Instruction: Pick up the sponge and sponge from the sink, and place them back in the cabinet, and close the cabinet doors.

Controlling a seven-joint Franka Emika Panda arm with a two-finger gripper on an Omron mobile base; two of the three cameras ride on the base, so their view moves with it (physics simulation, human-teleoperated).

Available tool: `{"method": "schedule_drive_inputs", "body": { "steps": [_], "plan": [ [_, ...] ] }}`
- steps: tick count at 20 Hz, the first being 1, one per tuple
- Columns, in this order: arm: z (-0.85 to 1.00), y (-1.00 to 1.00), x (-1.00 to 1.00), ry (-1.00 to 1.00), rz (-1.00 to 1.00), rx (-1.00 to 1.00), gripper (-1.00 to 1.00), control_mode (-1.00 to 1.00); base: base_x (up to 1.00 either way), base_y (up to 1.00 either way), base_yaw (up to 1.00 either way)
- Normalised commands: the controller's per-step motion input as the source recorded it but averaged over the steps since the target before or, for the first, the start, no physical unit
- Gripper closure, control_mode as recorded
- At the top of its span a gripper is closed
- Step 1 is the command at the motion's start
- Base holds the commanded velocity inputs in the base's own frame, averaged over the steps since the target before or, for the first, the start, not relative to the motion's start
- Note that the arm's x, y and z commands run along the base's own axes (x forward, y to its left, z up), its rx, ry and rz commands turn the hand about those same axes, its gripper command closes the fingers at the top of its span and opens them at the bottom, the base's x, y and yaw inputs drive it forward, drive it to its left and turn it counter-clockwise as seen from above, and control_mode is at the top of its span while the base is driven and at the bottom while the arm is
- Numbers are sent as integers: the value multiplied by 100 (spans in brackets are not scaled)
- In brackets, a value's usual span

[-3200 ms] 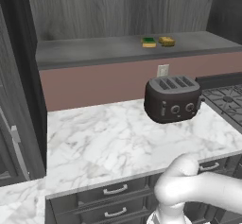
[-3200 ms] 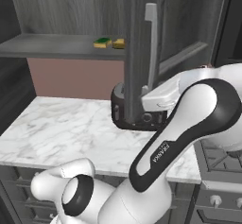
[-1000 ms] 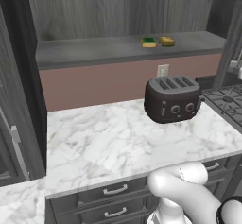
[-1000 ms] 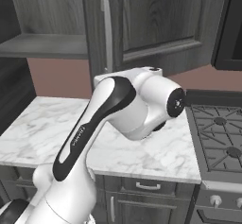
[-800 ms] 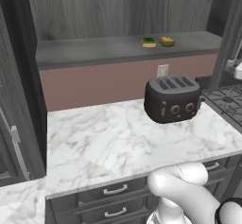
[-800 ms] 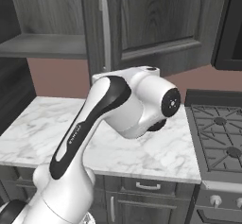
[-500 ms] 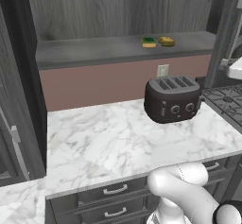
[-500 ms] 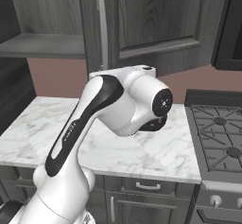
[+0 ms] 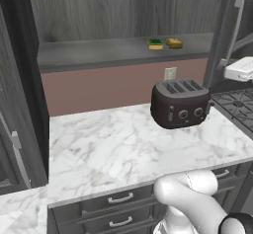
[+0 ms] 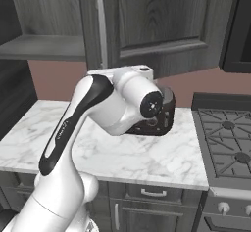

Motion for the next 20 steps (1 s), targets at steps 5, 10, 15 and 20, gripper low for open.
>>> {"method": "schedule_drive_inputs", "body": {
  "steps": [5, 10, 15, 20],
  "plan": [
    [0, 5, 49, -3, -5, 1, -100, -100, 0, 0, 0],
    [0, 2, 52, -3, -5, 1, -100, -100, 0, 0, 0],
    [0, 2, 53, -2, -5, 1, -100, -100, 0, 0, 0],
    [0, 0, 48, -2, -4, 2, -100, -100, 0, 0, 0]
  ]
}}
